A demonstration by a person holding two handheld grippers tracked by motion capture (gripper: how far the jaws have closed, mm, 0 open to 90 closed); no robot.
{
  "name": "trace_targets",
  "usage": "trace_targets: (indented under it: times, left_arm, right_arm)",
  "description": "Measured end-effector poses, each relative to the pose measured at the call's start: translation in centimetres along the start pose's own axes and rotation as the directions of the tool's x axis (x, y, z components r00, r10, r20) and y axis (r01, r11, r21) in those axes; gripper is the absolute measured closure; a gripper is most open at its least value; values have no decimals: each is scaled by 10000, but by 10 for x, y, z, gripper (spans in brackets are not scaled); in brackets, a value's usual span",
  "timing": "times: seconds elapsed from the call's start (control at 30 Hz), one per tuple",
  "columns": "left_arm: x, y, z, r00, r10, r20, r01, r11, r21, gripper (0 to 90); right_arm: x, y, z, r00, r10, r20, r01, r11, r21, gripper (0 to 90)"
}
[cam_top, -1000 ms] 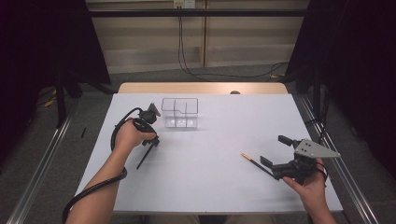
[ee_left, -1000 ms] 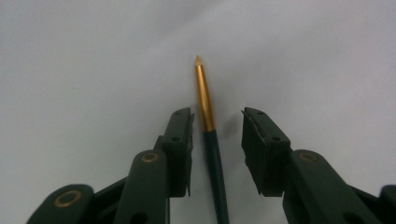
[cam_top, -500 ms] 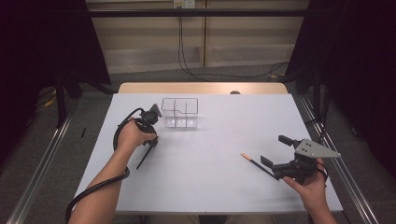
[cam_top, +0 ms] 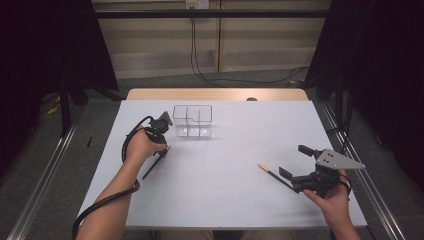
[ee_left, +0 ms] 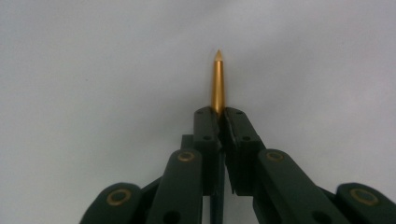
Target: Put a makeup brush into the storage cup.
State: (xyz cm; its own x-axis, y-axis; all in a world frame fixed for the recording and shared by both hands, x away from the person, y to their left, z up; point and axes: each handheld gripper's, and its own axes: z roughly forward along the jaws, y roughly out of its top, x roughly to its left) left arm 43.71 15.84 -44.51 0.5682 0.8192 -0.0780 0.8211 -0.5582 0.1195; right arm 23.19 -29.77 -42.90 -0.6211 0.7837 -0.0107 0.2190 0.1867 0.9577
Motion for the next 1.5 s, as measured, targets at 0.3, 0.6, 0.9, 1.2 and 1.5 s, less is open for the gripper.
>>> trace_targets:
  times: [0.3,0.6,0.9,1.2,1.5]
  left_arm:
    - [-2,1,0,9999,117,-111,-116,9999,45,844]
    - [0,1,-1,10000,32,-13,-32,10000,69,845]
    - [2,-1,-3,9997,-64,226,66,9999,-120,845]
    - [4,-1,-14,9984,-152,549,183,9983,-562,845]
    - [9,-6,-23,9946,-465,922,581,9902,-1273,845]
  right_arm:
    - [0,0,0,10000,-11,18,11,10000,13,0]
    - [-1,-1,0,10000,43,17,-43,10000,45,0]
    - [-1,-1,1,10000,76,-37,-76,10000,9,0]
    - [0,-1,1,10000,52,-47,-52,10000,28,0]
    - [0,-1,1,10000,42,-30,-42,10000,15,0]
